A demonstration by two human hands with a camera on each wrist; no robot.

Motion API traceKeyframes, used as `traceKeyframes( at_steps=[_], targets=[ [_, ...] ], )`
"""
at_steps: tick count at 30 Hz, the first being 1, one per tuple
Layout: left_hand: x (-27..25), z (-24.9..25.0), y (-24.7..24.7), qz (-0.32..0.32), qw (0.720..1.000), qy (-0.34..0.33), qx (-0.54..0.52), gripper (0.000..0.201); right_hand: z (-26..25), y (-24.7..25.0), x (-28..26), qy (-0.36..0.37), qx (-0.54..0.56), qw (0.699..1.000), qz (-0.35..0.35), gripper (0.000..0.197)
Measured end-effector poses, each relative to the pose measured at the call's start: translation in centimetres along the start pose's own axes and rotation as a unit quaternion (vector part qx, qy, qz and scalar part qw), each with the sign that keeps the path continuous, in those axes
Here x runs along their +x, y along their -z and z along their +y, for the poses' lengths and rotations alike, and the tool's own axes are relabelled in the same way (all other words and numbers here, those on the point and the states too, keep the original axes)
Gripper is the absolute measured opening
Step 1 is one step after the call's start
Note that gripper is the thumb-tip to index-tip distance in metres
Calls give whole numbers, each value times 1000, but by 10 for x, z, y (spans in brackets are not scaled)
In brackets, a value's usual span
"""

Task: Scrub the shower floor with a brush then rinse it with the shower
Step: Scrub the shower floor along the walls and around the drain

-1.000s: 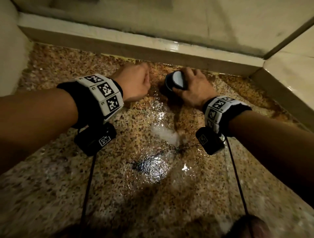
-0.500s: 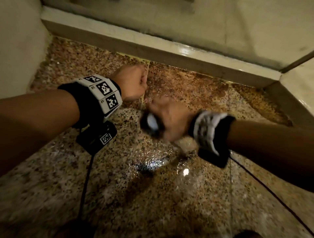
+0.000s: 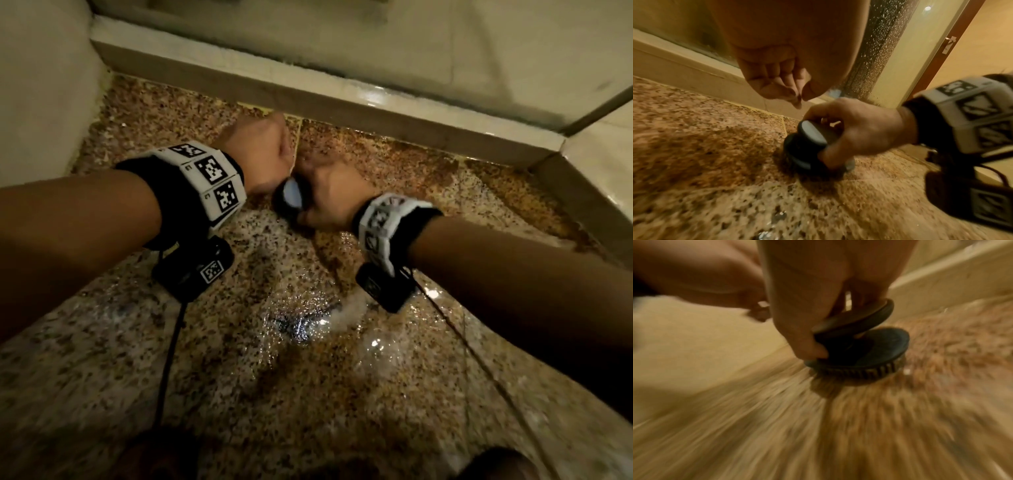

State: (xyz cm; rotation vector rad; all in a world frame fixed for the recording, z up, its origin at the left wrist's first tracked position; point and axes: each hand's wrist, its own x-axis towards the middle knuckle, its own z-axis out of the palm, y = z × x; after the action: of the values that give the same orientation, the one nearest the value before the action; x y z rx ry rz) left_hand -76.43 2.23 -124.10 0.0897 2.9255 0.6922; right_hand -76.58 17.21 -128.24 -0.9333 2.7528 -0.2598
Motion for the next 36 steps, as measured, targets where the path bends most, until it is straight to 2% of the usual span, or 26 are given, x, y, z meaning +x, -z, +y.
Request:
traceKeyframes(
  at_steps=[2, 4, 6, 7, 9, 11, 12, 14, 16, 18, 19, 21, 24, 26, 28, 30, 32, 34, 36],
  targets=[
    [-1, 6, -2, -18, 1000, -13, 1, 2, -13, -8, -49, 91, 53, 994, -26, 33],
    [-4, 11, -8, -51, 998, -28, 2, 5, -20, -19, -110, 163, 69, 975, -134, 25],
    [-5, 12, -14, -69, 996, -50, 14, 7, -18, -43, -154, 209, 29, 954, -212, 31],
    [-5, 12, -15, -74, 995, -57, 21, 6, -12, -53, -162, 201, 2, 949, -241, 38],
    [-4, 10, -17, -72, 995, -58, 25, 5, 5, -46, -146, 141, 2, 967, -214, 38],
    [-4, 10, -20, -69, 996, -56, 29, 6, 25, -16, -106, 66, 78, 991, -86, 39],
    [-4, 11, -22, -67, 996, -54, 30, 5, 37, -3, -86, 31, 79, 996, -10, 43],
    [-2, 16, -26, -62, 997, -41, 29, 3, 63, 22, -47, -74, 46, 994, 65, 51],
    [0, 23, -30, -56, 998, -33, 21, 4, 88, 27, -25, -184, 25, 980, 70, 56],
    [5, 33, -35, -59, 997, -38, 9, 4, 99, 21, -24, -222, 5, 974, 32, 54],
    [6, 36, -37, -61, 997, -41, 4, 3, 95, 17, -31, -199, 2, 980, 18, 51],
    [11, 44, -39, -69, 996, -47, -10, 3, 74, 8, -62, -98, 25, 995, -14, 43],
    [12, 51, -42, -82, 995, -49, -25, 4, 25, -11, -138, 37, 97, 990, -97, 28],
    [13, 53, -44, -88, 995, -50, -18, 4, 8, -22, -174, 67, 92, 979, -167, 38],
    [13, 52, -47, -94, 994, -52, -10, 4, 12, -19, -173, 67, 109, 978, -166, 44],
    [16, 53, -50, -85, 995, -47, -11, 5, 27, -4, -147, 25, 144, 986, -79, 44],
    [19, 58, -51, -72, 997, -37, -18, 6, 55, 16, -110, -61, 145, 987, 30, 48],
    [23, 64, -50, -60, 997, -36, -20, 5, 94, 30, -79, -183, 93, 977, 59, 52],
    [27, 71, -51, -58, 997, -46, -17, 4, 125, 35, -62, -275, 33, 960, 49, 55]
  ],
)
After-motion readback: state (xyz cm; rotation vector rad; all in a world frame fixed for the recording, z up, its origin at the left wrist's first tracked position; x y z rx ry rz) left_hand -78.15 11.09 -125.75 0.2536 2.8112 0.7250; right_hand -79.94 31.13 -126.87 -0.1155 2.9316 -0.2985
